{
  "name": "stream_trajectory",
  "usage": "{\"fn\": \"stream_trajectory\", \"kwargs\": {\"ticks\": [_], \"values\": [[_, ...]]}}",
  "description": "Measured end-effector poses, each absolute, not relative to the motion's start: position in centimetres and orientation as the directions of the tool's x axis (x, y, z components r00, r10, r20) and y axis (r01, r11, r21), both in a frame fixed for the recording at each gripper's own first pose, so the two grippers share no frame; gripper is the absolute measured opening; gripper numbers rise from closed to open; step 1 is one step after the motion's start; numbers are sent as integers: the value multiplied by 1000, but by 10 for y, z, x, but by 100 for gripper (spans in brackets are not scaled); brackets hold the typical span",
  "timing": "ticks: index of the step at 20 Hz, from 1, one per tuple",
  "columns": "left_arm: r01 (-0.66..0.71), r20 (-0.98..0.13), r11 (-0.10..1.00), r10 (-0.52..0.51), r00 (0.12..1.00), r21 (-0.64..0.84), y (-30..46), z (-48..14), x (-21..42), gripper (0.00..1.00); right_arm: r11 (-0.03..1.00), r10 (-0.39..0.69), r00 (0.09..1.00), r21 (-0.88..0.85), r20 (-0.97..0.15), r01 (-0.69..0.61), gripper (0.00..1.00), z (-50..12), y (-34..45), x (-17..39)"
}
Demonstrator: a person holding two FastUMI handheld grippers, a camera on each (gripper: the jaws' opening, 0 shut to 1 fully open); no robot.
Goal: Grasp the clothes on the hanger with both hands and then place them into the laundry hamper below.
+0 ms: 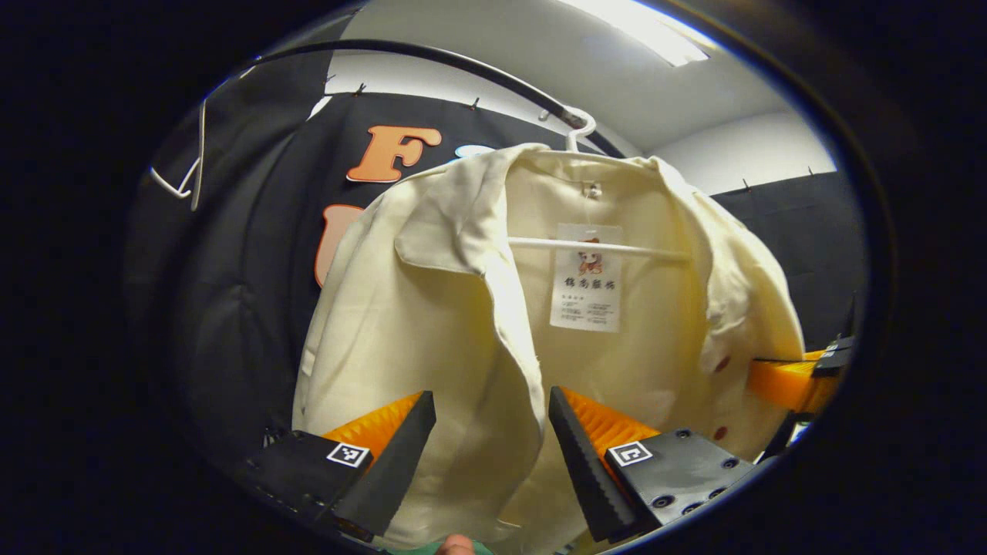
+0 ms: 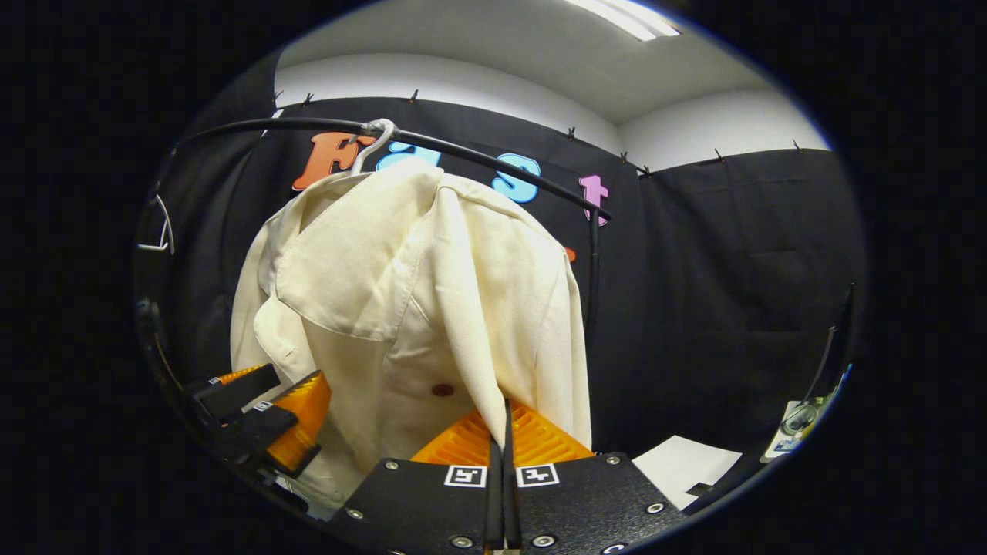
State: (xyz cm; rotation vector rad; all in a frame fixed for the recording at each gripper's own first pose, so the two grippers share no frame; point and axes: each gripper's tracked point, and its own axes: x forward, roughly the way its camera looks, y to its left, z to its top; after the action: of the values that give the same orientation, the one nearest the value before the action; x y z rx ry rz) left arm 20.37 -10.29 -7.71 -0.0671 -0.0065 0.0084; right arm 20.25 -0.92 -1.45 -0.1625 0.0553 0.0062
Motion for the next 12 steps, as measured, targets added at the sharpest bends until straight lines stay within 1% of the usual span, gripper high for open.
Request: {"fn": "stream_trajectory", "kwargs": {"ticks": [3, 4, 5, 6, 7, 8, 9, 10, 11, 12], "values": [[-172, 42, 985, 171, 984, 26, -64, -82, 218, 96, 985, 14, 998, -172, -54, -24, 0, -13, -8, 200], [-207, 60, 977, 204, 977, 50, -51, -79, 222, 97, 985, 18, 998, -168, -57, -27, 0, -14, -8, 201], [-234, 70, 969, 228, 971, 80, -40, -78, 224, 95, 986, 23, 998, -164, -58, -32, 0, -13, -8, 202], [-254, 74, 960, 246, 966, 123, -28, -78, 222, 90, 986, 27, 998, -162, -59, -36, 0, -14, -9, 202], [-283, 85, 944, 272, 958, 167, -14, -75, 218, 83, 986, 34, 998, -160, -59, -43, 0, -13, -9, 201], [-293, 94, 935, 279, 956, 199, -4, -72, 216, 63, 986, 41, 997, -160, -58, -50, 0, -13, -7, 201], [-292, 97, 932, 276, 956, 217, 3, -70, 216, 55, 985, 43, 998, -165, -55, -51, 0, -13, -7, 200], [-291, 100, 926, 275, 956, 238, 11, -66, 215, 37, 984, 45, 998, -170, -53, -54, 0, -14, -7, 199], [-292, 108, 922, 273, 956, 255, 19, -59, 211, 34, 983, 48, 998, -173, -50, -56, 0, -14, -7, 198], [-302, 124, 914, 278, 952, 270, 29, -54, 206, 22, 983, 50, 998, -173, -48, -58, 0, -15, -6, 196]]}}
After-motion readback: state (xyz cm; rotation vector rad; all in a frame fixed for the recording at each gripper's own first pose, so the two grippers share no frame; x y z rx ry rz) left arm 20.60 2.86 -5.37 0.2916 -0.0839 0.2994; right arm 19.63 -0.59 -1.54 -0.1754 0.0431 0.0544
